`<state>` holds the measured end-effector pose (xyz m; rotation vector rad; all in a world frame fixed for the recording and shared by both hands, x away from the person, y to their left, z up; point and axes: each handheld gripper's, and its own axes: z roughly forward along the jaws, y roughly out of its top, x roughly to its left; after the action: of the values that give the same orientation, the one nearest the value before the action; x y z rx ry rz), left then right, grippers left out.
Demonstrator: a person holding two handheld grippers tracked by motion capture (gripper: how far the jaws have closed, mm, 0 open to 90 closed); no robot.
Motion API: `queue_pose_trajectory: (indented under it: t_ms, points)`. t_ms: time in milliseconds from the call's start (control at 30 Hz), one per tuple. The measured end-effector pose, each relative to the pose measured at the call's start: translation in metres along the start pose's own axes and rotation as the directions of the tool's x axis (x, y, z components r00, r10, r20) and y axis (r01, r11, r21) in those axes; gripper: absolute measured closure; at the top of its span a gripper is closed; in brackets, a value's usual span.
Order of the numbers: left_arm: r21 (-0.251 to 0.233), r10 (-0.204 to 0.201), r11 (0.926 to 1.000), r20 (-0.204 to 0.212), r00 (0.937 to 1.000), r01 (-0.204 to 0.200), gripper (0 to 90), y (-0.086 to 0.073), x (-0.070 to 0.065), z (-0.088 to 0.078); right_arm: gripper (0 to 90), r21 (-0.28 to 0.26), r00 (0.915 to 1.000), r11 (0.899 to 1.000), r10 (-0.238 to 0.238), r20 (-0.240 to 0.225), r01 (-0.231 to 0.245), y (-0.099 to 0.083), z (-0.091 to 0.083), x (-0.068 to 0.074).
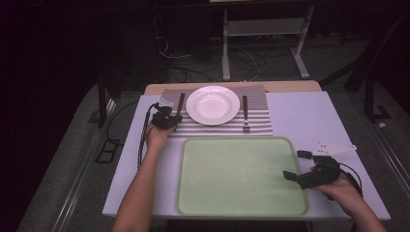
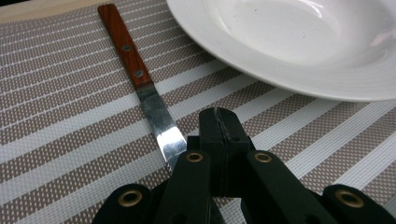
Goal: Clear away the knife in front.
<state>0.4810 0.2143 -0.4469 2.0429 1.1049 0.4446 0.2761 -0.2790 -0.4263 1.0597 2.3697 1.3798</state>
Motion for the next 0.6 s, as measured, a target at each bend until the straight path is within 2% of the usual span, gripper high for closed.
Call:
queue_pose_trajectory:
  t_ms: [100, 400, 600]
  points:
    - [0.012, 0.009, 0.9999, -0.008, 0.9999, -0.009, 89.5, -0.0004, -0.0005, 0.0009, 0.0, 0.001, 1.0000, 1.000, -0.001, 0.000, 0.001, -0.0001, -0.0001, 0.0000]
    - [0.037, -0.004, 0.9993, -0.011, 0.9999, 0.005, 89.5, -0.0033, 0.0005, 0.0029, 0.0, 0.000, 1.0000, 1.000, 0.003, -0.002, -0.003, -0.0001, -0.0003, -0.0005]
    - [0.037, -0.003, 0.9993, -0.012, 0.9999, 0.003, 89.5, -0.0034, -0.0001, 0.0031, 0.0, -0.001, 1.0000, 1.000, 0.004, -0.002, -0.004, -0.0001, -0.0007, -0.0005]
